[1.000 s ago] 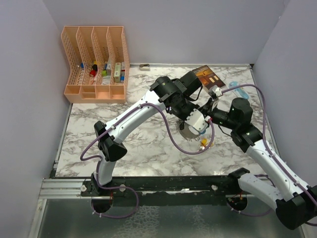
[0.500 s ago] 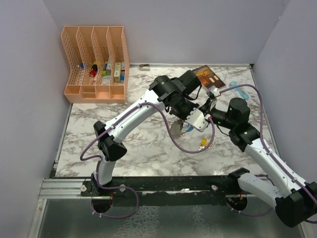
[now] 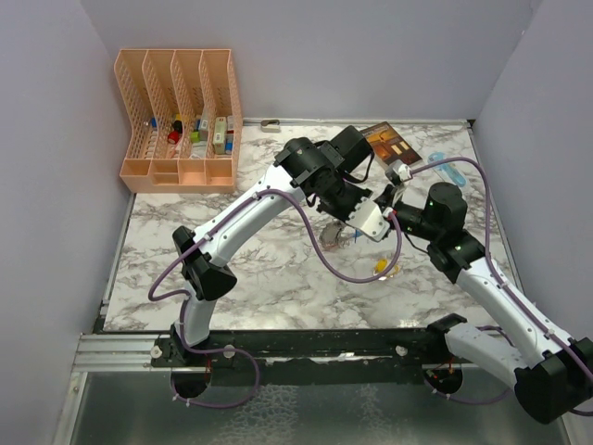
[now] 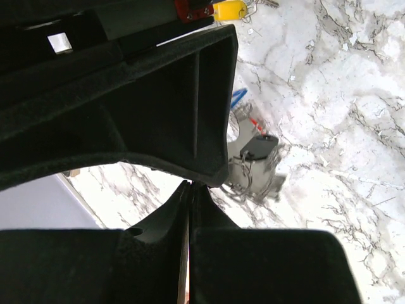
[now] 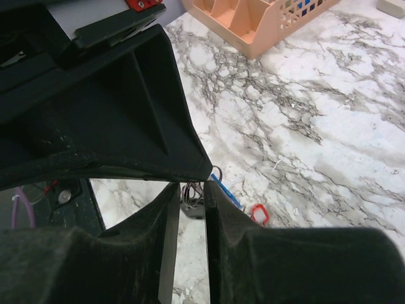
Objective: Put the keys on the keyring
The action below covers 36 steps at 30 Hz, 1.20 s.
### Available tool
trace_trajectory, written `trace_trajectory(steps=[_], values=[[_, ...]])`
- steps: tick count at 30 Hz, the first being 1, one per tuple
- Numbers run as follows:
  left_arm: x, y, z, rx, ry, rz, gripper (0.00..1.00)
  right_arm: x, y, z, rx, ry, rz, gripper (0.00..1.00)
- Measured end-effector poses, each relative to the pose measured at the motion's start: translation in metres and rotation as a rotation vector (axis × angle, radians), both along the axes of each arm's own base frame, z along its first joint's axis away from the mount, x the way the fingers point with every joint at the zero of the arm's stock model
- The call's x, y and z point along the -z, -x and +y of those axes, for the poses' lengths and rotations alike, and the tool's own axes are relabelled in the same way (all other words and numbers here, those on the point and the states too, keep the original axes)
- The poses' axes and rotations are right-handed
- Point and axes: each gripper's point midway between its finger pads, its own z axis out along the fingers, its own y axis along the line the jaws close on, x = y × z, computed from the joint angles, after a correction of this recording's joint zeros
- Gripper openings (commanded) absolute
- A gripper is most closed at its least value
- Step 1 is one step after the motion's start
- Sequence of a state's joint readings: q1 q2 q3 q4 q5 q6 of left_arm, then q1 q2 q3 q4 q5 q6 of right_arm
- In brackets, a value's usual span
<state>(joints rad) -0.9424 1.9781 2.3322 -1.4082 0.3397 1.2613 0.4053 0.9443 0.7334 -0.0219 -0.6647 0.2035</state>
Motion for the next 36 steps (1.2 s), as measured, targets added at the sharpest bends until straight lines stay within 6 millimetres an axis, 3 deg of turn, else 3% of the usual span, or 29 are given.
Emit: trace_trajectory(steps=[11, 25, 36], values=[[-0.001, 0.001, 0.002, -0.001, -0.001, 0.0, 0.0, -0.001, 0.004, 0.002, -0.031, -0.002, -0.01, 0.02], [-0.007, -0.002, 0.001, -0.033, 0.024, 0.005, 0.25, -0.003, 0.008, -0.001, -0.021, -0.01, -0.043, 0.02], [-0.05, -0.03, 0.017, -0.121, 0.166, -0.042, 0.26, -0.012, 0.009, -0.006, 0.013, -0.021, -0.081, 0.02]])
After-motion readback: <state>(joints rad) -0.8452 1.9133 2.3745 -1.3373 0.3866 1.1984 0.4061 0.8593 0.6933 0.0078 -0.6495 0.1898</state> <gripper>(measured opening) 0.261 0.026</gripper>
